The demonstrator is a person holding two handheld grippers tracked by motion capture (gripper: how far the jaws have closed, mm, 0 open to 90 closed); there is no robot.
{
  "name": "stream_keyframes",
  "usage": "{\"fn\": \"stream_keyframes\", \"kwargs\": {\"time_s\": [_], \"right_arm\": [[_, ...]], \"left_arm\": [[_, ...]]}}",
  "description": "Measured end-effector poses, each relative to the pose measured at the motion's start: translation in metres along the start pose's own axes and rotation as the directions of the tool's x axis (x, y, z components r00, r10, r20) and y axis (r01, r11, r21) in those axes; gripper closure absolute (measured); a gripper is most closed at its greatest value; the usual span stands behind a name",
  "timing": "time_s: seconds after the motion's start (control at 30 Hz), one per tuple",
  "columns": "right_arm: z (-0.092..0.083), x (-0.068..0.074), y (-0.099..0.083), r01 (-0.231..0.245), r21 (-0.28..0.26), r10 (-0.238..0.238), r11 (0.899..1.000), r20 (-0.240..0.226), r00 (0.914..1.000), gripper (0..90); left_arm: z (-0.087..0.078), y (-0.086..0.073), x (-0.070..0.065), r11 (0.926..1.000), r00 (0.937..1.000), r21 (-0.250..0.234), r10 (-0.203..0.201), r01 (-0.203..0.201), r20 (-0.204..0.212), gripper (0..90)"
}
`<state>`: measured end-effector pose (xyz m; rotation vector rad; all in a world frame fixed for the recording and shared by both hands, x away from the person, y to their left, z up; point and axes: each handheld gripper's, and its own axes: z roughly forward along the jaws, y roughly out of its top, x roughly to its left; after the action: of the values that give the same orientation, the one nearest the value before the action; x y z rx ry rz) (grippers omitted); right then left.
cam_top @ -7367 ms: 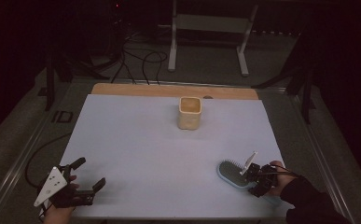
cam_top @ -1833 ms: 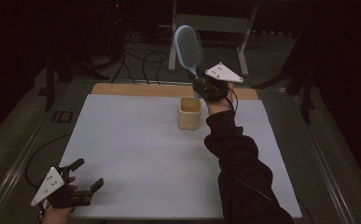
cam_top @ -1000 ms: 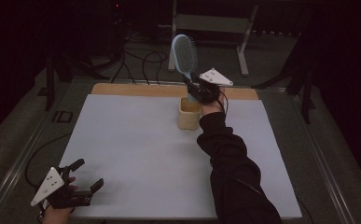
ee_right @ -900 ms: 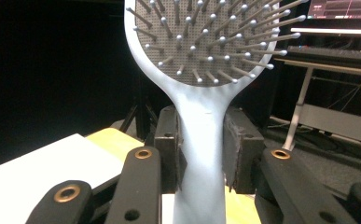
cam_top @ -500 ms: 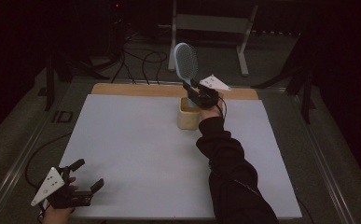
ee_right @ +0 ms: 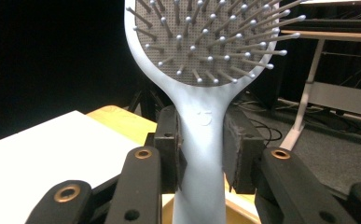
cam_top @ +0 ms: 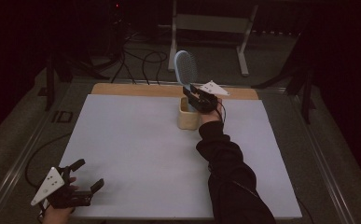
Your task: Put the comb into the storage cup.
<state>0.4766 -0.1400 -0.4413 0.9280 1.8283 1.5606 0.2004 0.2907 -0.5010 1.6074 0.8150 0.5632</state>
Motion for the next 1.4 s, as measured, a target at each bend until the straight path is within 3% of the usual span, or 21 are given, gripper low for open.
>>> {"fn": "stream_keyframes", "kwargs": {"time_s": [0.37,0.6,0.63,0.67,0.7,0.77,0.87,0.93,1.03,1.17,1.4], "right_arm": [[-0.007,-0.001,-0.016,-0.01,-0.006,0.01,1.0,-0.021,0.9997,69.7],[-0.012,0.0,-0.021,0.028,-0.025,-0.029,0.999,-0.041,0.9987,69.2],[-0.012,0.0,-0.022,0.03,-0.025,-0.031,0.999,-0.046,0.9985,67.7],[-0.012,0.0,-0.022,0.027,-0.02,-0.028,0.999,-0.047,0.9985,58.8],[-0.012,0.0,-0.022,0.027,-0.02,-0.028,0.999,-0.047,0.9985,58.8],[-0.011,0.002,-0.023,0.029,0.01,-0.028,1.0,-0.036,0.9989,40.5],[-0.009,0.004,-0.027,0.059,0.064,-0.056,0.996,-0.058,0.9968,22.1],[-0.011,0.005,-0.028,0.074,0.054,-0.071,0.996,-0.042,0.9966,17.9],[-0.011,0.004,-0.025,0.049,0.048,-0.046,0.998,-0.061,0.9971,13.7],[-0.012,0.003,-0.02,0.05,0.045,-0.046,0.998,-0.072,0.9963,10.6],[-0.013,0.0,-0.019,0.059,0.087,-0.053,0.994,-0.072,0.996,10.1]], "left_arm": [[0.001,0.0,0.0,1.0,1.0,0.001,-0.002,0.002,0.0,0.0],[0.001,-0.001,0.001,1.0,1.0,0.004,-0.006,0.006,0.0,0.0],[0.001,-0.001,0.001,1.0,1.0,0.004,-0.006,0.006,0.0,0.0],[0.001,-0.001,0.001,1.0,1.0,0.005,-0.004,0.004,0.001,0.0],[0.001,-0.001,0.001,1.0,1.0,0.006,-0.003,0.003,0.0,0.0],[0.001,-0.001,0.001,1.0,1.0,0.006,-0.006,0.006,-0.001,0.0],[0.002,-0.001,0.001,1.0,1.0,0.006,-0.007,0.007,0.0,0.0],[0.002,-0.001,0.001,1.0,1.0,0.007,-0.007,0.007,0.0,0.0],[0.002,-0.001,0.001,0.9999,1.0,0.009,-0.006,0.006,0.0,0.0],[0.002,-0.001,0.001,1.0,1.0,0.008,-0.006,0.006,-0.001,0.0],[0.002,-0.001,0.001,1.0,1.0,0.008,-0.003,0.003,-0.003,0.0]]}}
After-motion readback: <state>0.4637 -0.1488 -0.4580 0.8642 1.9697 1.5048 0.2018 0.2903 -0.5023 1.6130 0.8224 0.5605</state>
